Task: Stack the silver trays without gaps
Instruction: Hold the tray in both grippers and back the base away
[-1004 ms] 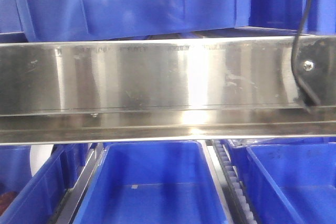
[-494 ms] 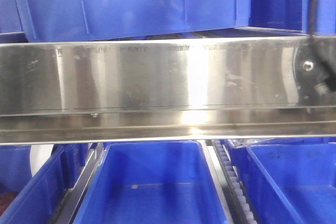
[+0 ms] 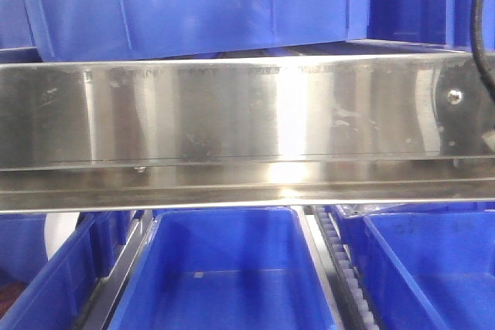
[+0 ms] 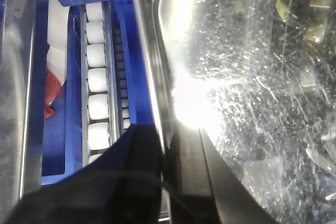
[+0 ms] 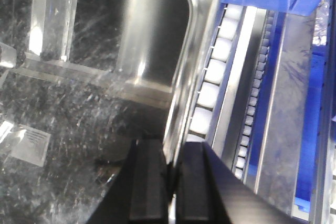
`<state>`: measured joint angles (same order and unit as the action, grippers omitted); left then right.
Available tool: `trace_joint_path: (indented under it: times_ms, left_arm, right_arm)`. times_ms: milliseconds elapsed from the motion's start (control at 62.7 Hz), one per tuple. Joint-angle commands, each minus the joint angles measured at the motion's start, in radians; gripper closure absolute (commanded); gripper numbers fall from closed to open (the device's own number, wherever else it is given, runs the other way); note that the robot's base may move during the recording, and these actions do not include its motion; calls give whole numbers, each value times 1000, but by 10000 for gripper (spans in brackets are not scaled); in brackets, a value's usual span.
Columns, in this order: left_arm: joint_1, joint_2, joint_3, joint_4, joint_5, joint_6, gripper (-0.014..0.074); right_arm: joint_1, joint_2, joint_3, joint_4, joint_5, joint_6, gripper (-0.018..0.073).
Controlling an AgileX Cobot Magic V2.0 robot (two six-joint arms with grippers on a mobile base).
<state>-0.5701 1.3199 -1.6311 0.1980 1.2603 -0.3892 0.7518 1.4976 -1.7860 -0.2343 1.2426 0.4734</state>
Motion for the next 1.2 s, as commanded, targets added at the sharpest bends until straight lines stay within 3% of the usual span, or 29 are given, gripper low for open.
trace_joint_path:
  times_ms: [0,1180]
  left_arm:
    - [-9,-26,-33,14,46,21,637]
    - [-9,-26,-33,7,37,21,637]
  right_arm:
    - [4,-41,-32,-50,-38,-34,501]
    - [4,-41,-31,-52,-39,-34,501]
